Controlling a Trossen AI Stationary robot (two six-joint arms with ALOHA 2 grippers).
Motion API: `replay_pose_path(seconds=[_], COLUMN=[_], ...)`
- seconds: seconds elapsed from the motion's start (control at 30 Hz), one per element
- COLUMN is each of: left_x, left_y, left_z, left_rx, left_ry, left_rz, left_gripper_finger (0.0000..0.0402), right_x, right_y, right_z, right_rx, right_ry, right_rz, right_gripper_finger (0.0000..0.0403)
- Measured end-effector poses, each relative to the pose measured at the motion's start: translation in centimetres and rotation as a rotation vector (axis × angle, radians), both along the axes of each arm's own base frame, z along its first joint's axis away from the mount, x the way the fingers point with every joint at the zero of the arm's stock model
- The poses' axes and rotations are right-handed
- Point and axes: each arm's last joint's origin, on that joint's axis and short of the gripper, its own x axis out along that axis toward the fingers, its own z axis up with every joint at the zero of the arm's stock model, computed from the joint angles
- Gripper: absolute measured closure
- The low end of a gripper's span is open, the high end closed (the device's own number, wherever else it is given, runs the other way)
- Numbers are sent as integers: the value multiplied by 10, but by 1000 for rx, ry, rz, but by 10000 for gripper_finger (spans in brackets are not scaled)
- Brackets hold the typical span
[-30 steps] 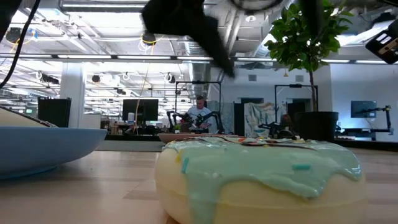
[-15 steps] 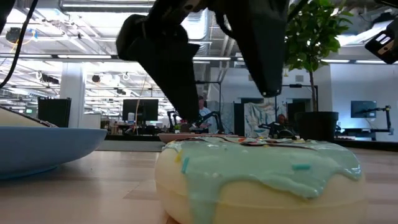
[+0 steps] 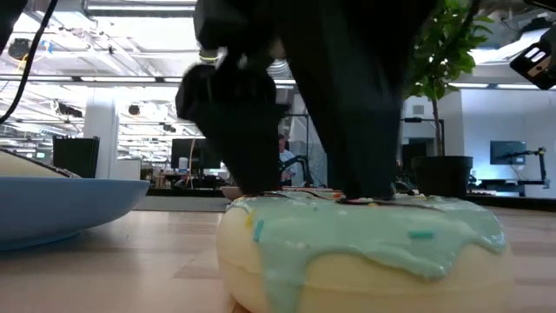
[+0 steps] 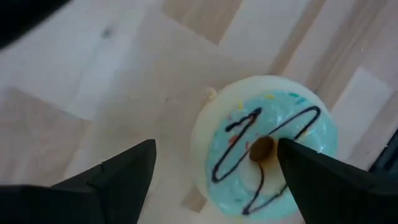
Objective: Pick & Place donuts
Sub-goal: Put the big light green donut on the blue plate
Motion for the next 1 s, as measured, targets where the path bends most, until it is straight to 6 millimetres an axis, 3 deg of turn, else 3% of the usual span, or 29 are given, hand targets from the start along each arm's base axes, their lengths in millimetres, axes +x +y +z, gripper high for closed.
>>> replay_pose_path(seconds=[0.23,0.67,1.0], left_x=[-2,-1,-1], left_y=[0,1,2], left_z=[-15,-16,-15], left_rx=[8,10,-6], left_ry=[70,61,65], left_rz=[59,135,190], left_gripper_finger=[72,75,153], right_x=[0,0,0], right_y=[0,0,0], right_z=[0,0,0], right_rx=[3,4,3], right_ry=[-2,-3,-3], right_rz=[0,0,0], right_gripper_finger=[403,403,403])
